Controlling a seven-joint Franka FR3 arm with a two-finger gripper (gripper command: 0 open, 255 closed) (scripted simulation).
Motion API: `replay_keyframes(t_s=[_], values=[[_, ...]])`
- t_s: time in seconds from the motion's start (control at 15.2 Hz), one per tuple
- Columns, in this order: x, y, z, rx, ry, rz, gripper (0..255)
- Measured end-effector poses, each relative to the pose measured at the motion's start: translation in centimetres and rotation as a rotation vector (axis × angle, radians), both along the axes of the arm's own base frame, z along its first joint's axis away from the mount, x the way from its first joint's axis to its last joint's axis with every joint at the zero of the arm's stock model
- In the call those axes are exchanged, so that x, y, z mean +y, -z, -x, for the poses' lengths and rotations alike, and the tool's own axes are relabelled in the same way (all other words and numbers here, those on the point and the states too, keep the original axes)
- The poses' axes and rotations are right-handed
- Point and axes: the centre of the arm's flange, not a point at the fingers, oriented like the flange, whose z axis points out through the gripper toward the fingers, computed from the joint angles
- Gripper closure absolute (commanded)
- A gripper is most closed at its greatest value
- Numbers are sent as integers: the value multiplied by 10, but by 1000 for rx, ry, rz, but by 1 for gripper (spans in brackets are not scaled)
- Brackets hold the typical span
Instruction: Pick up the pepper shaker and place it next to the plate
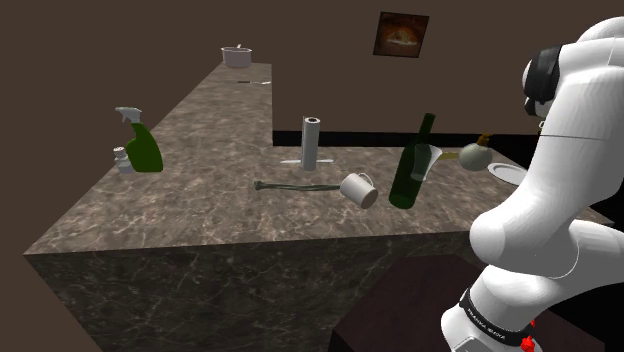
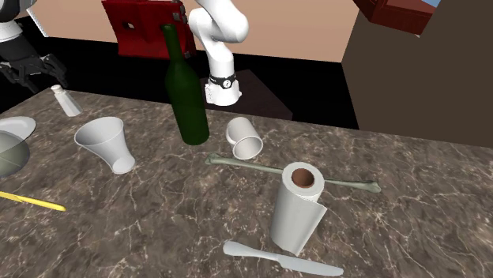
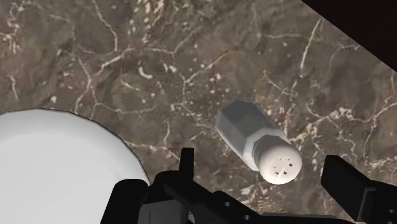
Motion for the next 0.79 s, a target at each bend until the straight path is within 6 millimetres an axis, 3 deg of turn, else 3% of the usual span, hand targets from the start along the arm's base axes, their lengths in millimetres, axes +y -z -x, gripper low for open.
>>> replay_keyframes(t_s=[0.13,0.4,0.79], values=[[-1,-6,-1,0,0,0,0],[-4,-43,-1,0,0,1,0],[-4,-50,-1,0,0,0,0]])
